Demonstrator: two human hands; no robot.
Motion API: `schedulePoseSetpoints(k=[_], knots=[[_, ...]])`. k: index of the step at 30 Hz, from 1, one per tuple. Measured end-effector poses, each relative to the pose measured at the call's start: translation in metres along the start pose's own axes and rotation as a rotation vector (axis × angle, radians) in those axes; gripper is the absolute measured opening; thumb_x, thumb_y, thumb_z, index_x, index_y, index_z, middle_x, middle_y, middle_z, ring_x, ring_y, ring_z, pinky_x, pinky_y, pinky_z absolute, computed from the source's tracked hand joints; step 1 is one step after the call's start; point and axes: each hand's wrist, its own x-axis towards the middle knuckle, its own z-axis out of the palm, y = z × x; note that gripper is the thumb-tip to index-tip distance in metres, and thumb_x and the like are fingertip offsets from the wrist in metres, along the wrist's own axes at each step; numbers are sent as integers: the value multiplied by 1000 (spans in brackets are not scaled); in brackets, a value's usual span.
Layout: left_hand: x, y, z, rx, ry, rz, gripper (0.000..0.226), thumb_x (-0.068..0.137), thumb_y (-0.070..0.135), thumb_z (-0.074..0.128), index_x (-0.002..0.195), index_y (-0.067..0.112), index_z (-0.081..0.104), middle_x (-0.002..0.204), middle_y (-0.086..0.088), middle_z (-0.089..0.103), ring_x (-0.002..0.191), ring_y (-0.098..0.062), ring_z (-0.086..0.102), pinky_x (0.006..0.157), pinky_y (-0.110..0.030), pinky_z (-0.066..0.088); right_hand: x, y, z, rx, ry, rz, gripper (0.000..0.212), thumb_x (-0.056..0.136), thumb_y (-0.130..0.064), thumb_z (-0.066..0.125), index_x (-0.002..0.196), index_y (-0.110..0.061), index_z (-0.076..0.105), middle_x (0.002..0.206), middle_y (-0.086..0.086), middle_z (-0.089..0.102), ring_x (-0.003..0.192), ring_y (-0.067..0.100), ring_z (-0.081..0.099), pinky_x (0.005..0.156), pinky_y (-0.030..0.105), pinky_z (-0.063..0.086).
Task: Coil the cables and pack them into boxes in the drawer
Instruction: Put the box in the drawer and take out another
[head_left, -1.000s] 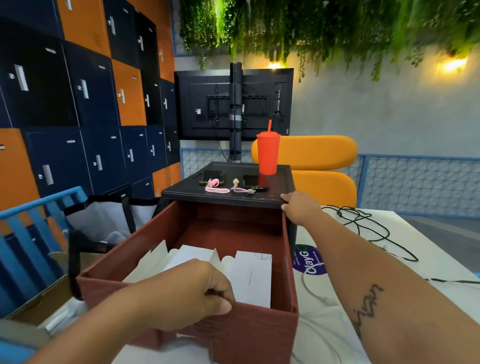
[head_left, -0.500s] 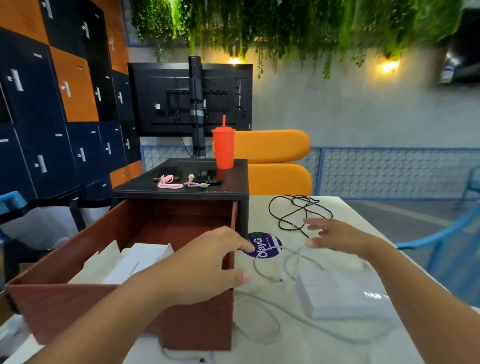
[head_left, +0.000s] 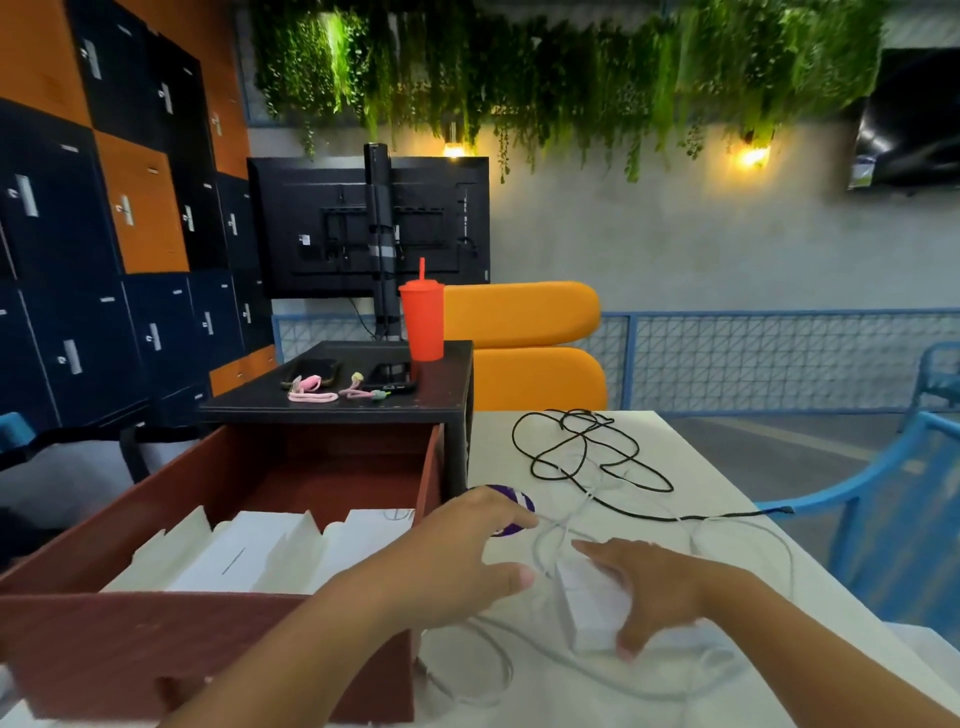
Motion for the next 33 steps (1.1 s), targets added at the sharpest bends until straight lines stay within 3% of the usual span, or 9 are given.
schedulePoseSetpoints(k=[7,10,12,15,18,21,27,30,33], knots=[[-9,3,-22,-207,117,-50,59,85,26,65,135,39,37,130,17,43,115,3,44,85,-1,37,-12,-22,-31,205,271,-130,112,62,-29,75,146,-38,1,137,-8,30,121,10,34,99,23,34],[-10,5,-34,-328,133,-61,90,78,27,73,142,46,12,140,12,35,129,-3,32,91,-12,32,-29,-50,-59,547,409,-290,113,68,-11,76,141,-49,-2,137,-13,30,120,7,38,85,15,42],[-10,9,-41,-367,143,-46,104,73,29,77,143,47,2,146,10,28,131,-2,26,95,-20,29,-37,-71,-73,731,452,-425,116,66,-8,77,136,-56,-2,141,-15,33,123,9,42,89,22,47],[-5,10,-52,-397,165,1,114,66,31,82,140,52,-2,148,13,23,130,3,19,95,-13,31,-43,-104,-84,910,494,-606,114,60,-8,74,135,-57,5,126,-36,39,122,10,46,87,30,52],[-4,13,-67,-469,167,93,114,55,37,85,137,59,9,141,10,37,129,-3,38,96,-23,45,-43,-135,-87,998,525,-722,107,58,-5,72,129,-60,15,128,-26,44,118,13,52,84,32,53],[-6,7,-88,-524,212,129,113,58,23,82,138,55,9,132,19,42,109,9,51,78,-10,47,-36,-157,-87,1097,558,-772,98,57,-2,72,121,-59,27,121,-14,53,107,10,60,81,30,54],[-14,-17,-117,-161,151,60,128,65,20,83,128,64,-20,133,17,36,111,-4,49,81,-15,49,-11,-182,-80,1175,398,-790,91,52,-24,76,128,-45,32,123,-8,55,112,15,58,88,35,51],[-13,-33,-124,77,154,-2,120,62,25,82,130,60,-10,127,10,33,109,-13,46,86,-29,48,3,-187,-76,1225,329,-744,68,61,-40,69,123,-42,42,119,-10,57,108,8,58,84,30,52],[-10,-60,-131,305,122,-48,107,61,28,82,127,54,1,117,10,32,106,-13,42,84,-28,45,18,-186,-70,1274,346,-583,41,84,-43,56,123,-33,47,123,-6,54,121,14,49,101,38,42]])
